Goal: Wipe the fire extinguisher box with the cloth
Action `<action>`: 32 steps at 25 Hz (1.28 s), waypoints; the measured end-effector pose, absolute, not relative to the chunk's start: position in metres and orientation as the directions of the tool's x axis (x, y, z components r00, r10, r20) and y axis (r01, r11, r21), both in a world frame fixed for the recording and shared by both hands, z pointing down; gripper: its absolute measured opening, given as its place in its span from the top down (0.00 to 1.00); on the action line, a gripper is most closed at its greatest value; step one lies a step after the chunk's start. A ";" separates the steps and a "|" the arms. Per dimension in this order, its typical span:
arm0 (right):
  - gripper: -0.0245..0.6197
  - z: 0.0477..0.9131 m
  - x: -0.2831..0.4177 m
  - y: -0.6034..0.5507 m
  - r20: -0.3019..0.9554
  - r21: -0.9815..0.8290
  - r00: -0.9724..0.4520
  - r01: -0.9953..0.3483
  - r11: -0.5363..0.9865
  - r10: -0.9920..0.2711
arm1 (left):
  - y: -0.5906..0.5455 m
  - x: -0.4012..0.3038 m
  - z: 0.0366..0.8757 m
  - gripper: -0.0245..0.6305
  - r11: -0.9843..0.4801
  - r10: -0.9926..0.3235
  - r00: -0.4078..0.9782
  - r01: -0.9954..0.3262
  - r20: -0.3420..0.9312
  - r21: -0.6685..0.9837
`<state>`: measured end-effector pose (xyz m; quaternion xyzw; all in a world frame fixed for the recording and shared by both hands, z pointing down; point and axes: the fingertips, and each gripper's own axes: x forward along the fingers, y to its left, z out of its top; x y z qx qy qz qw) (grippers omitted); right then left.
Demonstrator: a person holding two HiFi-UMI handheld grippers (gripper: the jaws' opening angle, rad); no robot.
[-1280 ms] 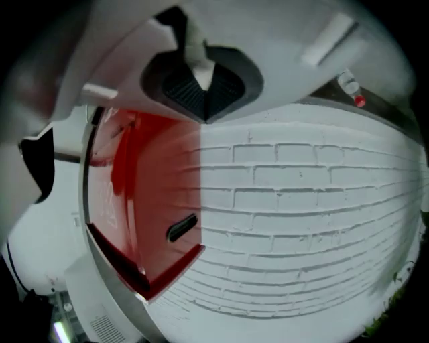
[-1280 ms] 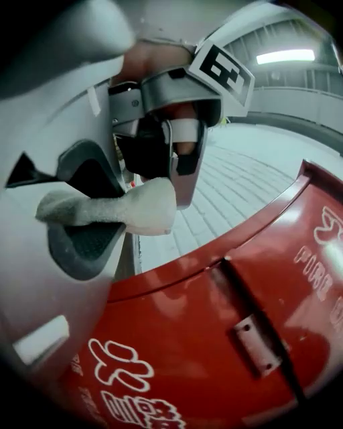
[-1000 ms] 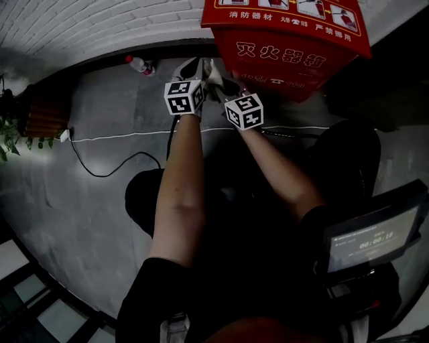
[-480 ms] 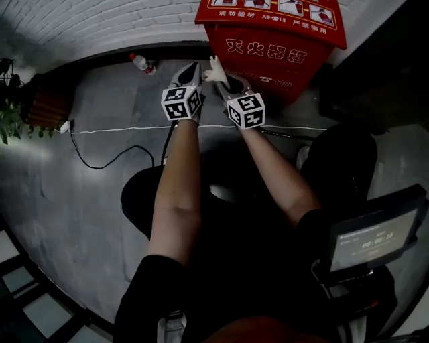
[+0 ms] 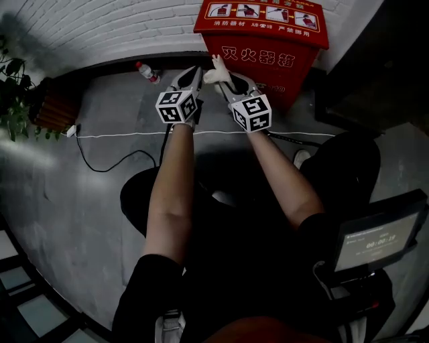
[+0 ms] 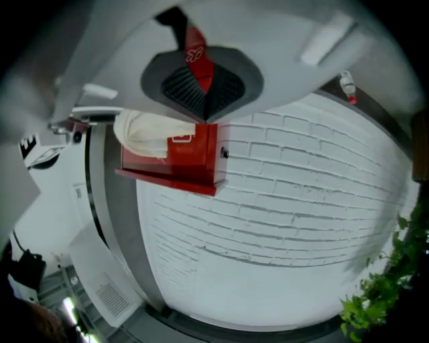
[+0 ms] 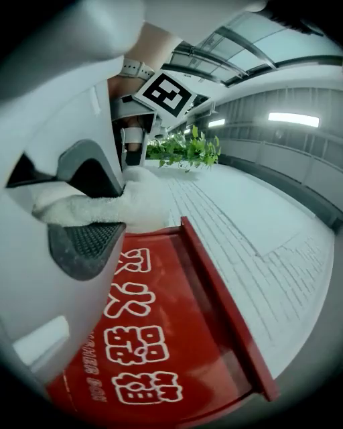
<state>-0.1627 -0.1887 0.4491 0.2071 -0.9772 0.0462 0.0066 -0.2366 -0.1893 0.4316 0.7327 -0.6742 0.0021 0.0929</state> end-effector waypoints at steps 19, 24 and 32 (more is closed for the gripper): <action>0.81 0.294 -0.116 -0.207 -0.160 0.073 -0.890 -0.442 0.894 -0.427 | -0.192 -0.196 0.251 0.96 -0.125 -0.987 0.121 -0.992 -0.108 0.025; 0.81 0.230 -0.112 -0.225 -0.181 0.166 -0.888 -0.452 0.877 -0.423 | -0.213 -0.189 0.219 0.96 -0.153 -0.984 0.155 -0.988 -0.090 -0.021; 0.81 0.174 -0.128 -0.277 0.001 0.378 -0.898 -0.408 0.831 -0.440 | -0.259 -0.209 0.178 0.96 -0.179 -0.981 0.184 -0.981 -0.056 -0.079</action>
